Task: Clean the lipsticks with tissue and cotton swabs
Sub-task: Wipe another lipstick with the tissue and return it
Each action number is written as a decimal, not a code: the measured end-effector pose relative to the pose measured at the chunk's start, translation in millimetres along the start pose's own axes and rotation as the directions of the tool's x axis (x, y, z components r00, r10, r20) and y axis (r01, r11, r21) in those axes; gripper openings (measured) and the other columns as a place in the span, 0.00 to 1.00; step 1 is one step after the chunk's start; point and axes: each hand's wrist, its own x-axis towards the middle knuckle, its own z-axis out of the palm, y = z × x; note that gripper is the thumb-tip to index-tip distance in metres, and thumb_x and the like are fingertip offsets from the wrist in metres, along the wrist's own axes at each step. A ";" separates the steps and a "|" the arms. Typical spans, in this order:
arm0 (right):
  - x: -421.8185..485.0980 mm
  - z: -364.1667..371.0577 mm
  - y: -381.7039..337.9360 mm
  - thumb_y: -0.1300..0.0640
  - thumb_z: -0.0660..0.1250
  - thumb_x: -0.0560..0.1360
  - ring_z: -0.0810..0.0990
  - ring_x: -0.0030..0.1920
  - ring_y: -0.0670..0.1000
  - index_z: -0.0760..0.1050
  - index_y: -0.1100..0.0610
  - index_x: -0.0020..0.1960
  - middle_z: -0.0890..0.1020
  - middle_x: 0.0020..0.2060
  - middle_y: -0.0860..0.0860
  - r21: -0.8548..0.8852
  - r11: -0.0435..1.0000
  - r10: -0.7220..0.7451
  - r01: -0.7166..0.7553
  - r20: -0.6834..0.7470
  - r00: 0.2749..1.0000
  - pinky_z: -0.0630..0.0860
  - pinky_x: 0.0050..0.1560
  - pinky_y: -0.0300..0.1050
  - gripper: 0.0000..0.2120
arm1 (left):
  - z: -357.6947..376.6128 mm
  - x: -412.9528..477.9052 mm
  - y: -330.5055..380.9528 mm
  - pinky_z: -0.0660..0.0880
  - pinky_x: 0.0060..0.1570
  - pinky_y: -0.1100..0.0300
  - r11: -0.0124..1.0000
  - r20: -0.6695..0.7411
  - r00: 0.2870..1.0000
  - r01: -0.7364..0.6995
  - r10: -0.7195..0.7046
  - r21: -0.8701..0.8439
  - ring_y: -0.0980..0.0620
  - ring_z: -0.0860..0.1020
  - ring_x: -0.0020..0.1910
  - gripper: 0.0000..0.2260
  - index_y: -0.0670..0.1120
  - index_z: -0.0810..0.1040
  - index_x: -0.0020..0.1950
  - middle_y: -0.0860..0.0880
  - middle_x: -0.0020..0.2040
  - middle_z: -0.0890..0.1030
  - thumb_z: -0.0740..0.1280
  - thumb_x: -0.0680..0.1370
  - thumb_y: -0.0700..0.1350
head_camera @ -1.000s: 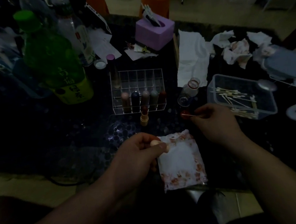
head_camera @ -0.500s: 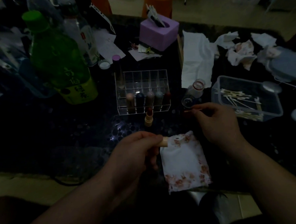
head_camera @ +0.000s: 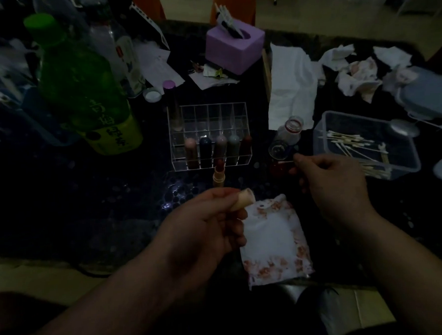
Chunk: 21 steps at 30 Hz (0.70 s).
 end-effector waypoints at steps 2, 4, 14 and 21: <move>-0.5 -0.3 2.1 0.50 0.70 0.77 0.76 0.25 0.45 0.83 0.57 0.36 0.81 0.26 0.53 0.000 1.000 0.030 -0.030 -0.004 1.000 0.72 0.27 0.36 0.15 | 2.1 0.3 0.9 0.69 0.34 0.56 1.000 0.016 1.000 -0.018 0.018 0.007 0.52 0.71 0.32 0.10 0.42 0.80 0.56 0.47 0.39 0.76 0.63 0.79 0.43; -1.3 -1.6 3.0 0.49 0.70 0.77 0.76 0.25 0.45 0.83 0.56 0.35 0.80 0.26 0.52 -0.016 0.999 0.040 -0.040 -0.006 0.999 0.72 0.27 0.37 0.16 | 3.9 1.3 1.4 0.68 0.34 0.56 1.000 0.011 1.000 -0.029 0.029 0.001 0.52 0.70 0.32 0.10 0.44 0.81 0.56 0.47 0.38 0.75 0.62 0.79 0.43; -2.6 -4.9 -11.4 0.54 0.70 0.77 0.73 0.29 0.47 0.78 0.62 0.38 0.82 0.31 0.54 0.423 0.856 0.248 -0.296 0.167 0.954 0.70 0.28 0.39 0.13 | 4.5 3.8 0.1 0.68 0.34 0.59 0.998 0.008 0.999 -0.052 0.051 0.034 0.54 0.71 0.32 0.11 0.42 0.82 0.58 0.49 0.37 0.74 0.67 0.77 0.42; -48.2 -30.2 -59.3 0.56 0.69 0.70 0.73 0.28 0.47 0.80 0.58 0.35 0.81 0.33 0.55 0.559 0.770 0.075 -0.308 0.399 0.914 0.68 0.24 0.36 0.07 | 7.0 -1.7 7.3 0.70 0.34 0.59 0.997 0.129 0.989 -0.075 0.073 0.011 0.53 0.70 0.34 0.08 0.43 0.81 0.50 0.49 0.38 0.73 0.68 0.76 0.46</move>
